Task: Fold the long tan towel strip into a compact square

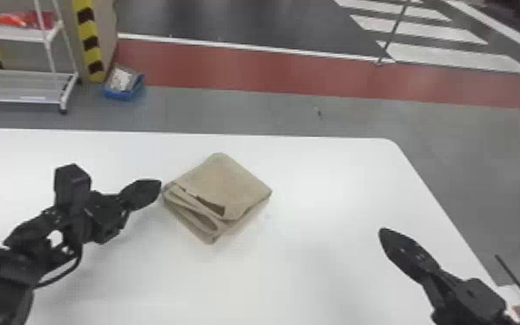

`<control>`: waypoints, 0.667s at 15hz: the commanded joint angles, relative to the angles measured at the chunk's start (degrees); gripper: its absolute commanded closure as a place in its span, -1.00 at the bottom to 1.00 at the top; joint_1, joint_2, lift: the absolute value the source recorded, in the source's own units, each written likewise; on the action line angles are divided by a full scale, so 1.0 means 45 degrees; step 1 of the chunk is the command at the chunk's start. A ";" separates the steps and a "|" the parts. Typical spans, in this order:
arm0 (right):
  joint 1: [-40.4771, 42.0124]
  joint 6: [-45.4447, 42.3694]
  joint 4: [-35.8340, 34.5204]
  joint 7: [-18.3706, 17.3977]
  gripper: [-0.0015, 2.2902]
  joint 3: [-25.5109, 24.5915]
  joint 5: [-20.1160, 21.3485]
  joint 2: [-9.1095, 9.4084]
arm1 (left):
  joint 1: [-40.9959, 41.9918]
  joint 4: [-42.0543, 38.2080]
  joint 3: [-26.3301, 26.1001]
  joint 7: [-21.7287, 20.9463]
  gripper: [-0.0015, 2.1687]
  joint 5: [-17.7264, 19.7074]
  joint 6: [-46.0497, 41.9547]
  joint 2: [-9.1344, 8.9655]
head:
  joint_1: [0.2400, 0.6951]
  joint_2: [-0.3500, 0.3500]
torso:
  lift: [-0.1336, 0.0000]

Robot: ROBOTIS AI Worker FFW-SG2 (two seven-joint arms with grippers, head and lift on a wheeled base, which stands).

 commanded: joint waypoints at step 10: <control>-0.0301 -0.0653 0.1044 0.0497 0.42 -0.0795 -0.0689 0.0031 | 0.1696 -0.2897 -0.0275 -0.0223 0.98 -0.0110 0.2771 0.0137 | 1.00 -0.94 | -0.85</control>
